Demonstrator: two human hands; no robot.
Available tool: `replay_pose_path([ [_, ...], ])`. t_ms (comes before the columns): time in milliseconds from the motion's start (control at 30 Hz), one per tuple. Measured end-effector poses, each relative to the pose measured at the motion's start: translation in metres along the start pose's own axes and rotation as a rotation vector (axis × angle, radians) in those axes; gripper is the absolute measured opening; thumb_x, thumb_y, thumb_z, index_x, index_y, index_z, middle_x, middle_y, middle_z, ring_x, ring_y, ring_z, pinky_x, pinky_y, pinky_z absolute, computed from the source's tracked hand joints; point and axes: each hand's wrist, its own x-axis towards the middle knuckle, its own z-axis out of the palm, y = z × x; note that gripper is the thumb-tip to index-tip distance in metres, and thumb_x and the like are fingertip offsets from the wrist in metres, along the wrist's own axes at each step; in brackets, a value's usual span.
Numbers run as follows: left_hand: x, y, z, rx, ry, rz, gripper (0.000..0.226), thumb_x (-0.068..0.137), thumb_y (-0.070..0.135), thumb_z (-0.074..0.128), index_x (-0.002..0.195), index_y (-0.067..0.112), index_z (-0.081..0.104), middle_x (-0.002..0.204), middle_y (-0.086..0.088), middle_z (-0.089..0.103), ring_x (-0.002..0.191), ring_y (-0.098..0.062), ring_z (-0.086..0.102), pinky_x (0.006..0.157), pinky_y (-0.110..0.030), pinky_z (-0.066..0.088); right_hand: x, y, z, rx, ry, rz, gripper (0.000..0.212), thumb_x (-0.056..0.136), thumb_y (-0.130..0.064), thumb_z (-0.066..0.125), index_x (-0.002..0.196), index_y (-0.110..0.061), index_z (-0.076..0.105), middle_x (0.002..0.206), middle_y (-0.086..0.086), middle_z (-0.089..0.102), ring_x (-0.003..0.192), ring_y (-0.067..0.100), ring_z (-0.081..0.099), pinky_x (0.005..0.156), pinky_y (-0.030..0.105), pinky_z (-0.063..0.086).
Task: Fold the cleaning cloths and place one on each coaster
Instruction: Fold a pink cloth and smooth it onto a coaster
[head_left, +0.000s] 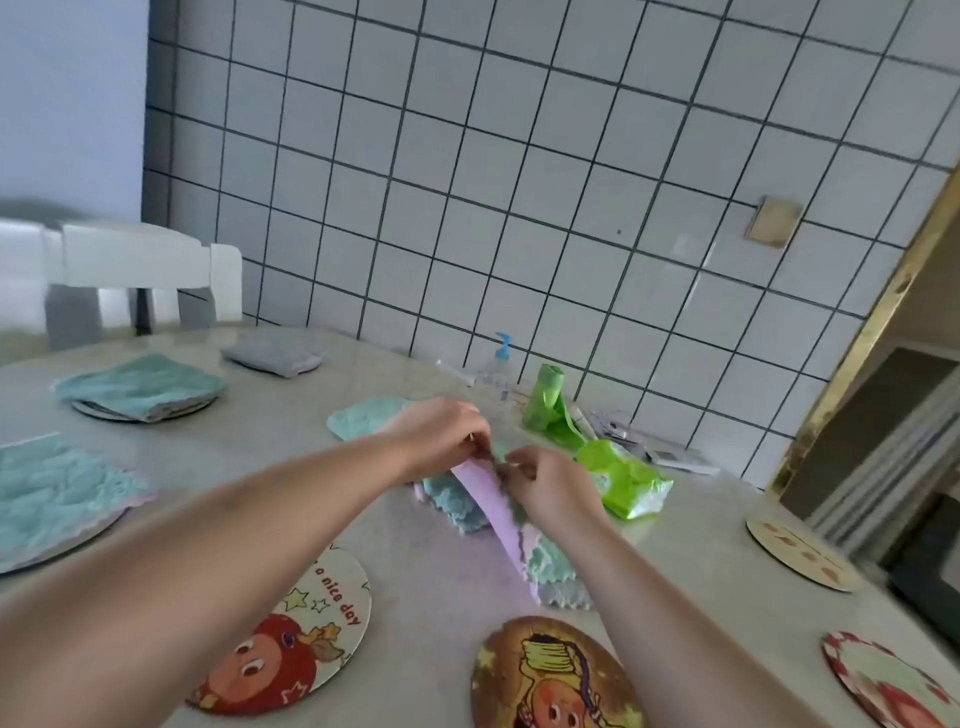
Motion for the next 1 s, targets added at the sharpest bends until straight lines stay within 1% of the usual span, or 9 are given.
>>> replay_pose_path([
  [167, 0.021, -0.003, -0.002, -0.036, 0.055, 0.03, 0.015, 0.082, 0.012, 0.052, 0.088, 0.021, 0.062, 0.08, 0.009, 0.051, 0.084, -0.019, 0.056, 0.068, -0.029, 0.042, 0.025, -0.006, -0.008, -0.134, 0.049, -0.06, 0.023, 0.086, -0.027, 0.05, 0.101, -0.024, 0.068, 0.097, 0.006, 0.07, 0.091, 0.03, 0.064, 0.075, 0.034, 0.053],
  [267, 0.038, -0.001, -0.005, -0.087, 0.113, -0.001, 0.016, 0.084, 0.016, 0.053, 0.099, 0.019, 0.057, 0.089, 0.006, 0.054, 0.084, -0.018, 0.055, 0.072, -0.032, 0.046, 0.047, -0.007, -0.021, -0.14, 0.087, -0.053, 0.019, 0.086, -0.029, 0.05, 0.096, -0.021, 0.064, 0.086, 0.006, 0.066, 0.085, 0.03, 0.063, 0.066, 0.032, 0.048],
  [367, 0.056, -0.008, -0.004, -0.064, 0.058, 0.006, 0.021, 0.088, 0.031, 0.056, 0.106, 0.021, 0.058, 0.098, 0.005, 0.061, 0.087, -0.015, 0.059, 0.075, -0.03, 0.049, 0.068, -0.004, -0.036, -0.09, 0.14, -0.041, 0.018, 0.086, -0.027, 0.051, 0.098, -0.022, 0.062, 0.09, 0.003, 0.065, 0.086, 0.027, 0.061, 0.065, 0.03, 0.044],
  [533, 0.083, -0.035, -0.005, 0.181, -0.085, -0.029, 0.019, 0.088, 0.031, 0.054, 0.093, 0.014, 0.061, 0.098, -0.001, 0.062, 0.093, -0.024, 0.057, 0.082, -0.039, 0.048, 0.099, 0.012, -0.055, 0.01, 0.107, 0.011, 0.012, 0.079, -0.019, 0.054, 0.083, -0.027, 0.063, 0.096, 0.0, 0.069, 0.093, 0.026, 0.062, 0.076, 0.031, 0.05],
  [600, 0.093, -0.045, -0.014, 0.199, -0.089, -0.025, 0.014, 0.087, 0.031, 0.055, 0.09, 0.018, 0.06, 0.095, -0.001, 0.062, 0.09, -0.024, 0.057, 0.08, -0.038, 0.048, 0.106, 0.018, -0.056, -0.017, 0.09, -0.011, 0.019, 0.08, -0.017, 0.053, 0.09, -0.027, 0.065, 0.103, 0.001, 0.068, 0.099, 0.026, 0.06, 0.082, 0.032, 0.05],
  [733, 0.108, -0.062, -0.028, 0.33, -0.069, -0.089, 0.01, 0.082, 0.019, 0.051, 0.086, 0.017, 0.059, 0.092, -0.004, 0.059, 0.085, -0.026, 0.056, 0.072, -0.034, 0.046, 0.116, 0.03, -0.061, -0.137, 0.174, -0.026, 0.028, 0.083, -0.016, 0.047, 0.104, -0.02, 0.065, 0.108, 0.006, 0.065, 0.1, 0.031, 0.058, 0.071, 0.03, 0.042],
  [833, 0.113, -0.076, -0.029, 0.311, 0.019, -0.2, 0.012, 0.081, 0.02, 0.045, 0.071, 0.025, 0.046, 0.09, -0.009, 0.061, 0.079, -0.028, 0.053, 0.068, -0.033, 0.045, 0.121, 0.04, -0.069, -0.24, 0.233, -0.045, 0.026, 0.084, -0.015, 0.044, 0.105, -0.017, 0.061, 0.103, 0.009, 0.065, 0.095, 0.032, 0.058, 0.07, 0.033, 0.044],
  [900, 0.115, -0.079, -0.032, 0.18, 0.135, -0.274, 0.012, 0.085, 0.026, 0.041, 0.075, 0.031, 0.044, 0.091, -0.007, 0.061, 0.079, -0.028, 0.053, 0.068, -0.034, 0.045, 0.122, 0.045, -0.076, -0.32, 0.276, -0.06, 0.026, 0.087, -0.014, 0.041, 0.108, -0.016, 0.056, 0.103, 0.01, 0.064, 0.094, 0.032, 0.058, 0.067, 0.033, 0.041],
  [1000, 0.122, -0.062, -0.047, -0.003, 0.379, -0.245, 0.008, 0.09, 0.028, 0.043, 0.086, 0.026, 0.05, 0.089, -0.001, 0.059, 0.079, -0.026, 0.054, 0.064, -0.033, 0.043, 0.12, 0.046, -0.09, -0.317, 0.386, -0.062, 0.026, 0.09, -0.01, 0.035, 0.111, -0.012, 0.05, 0.105, 0.014, 0.059, 0.093, 0.036, 0.057, 0.067, 0.034, 0.037],
])
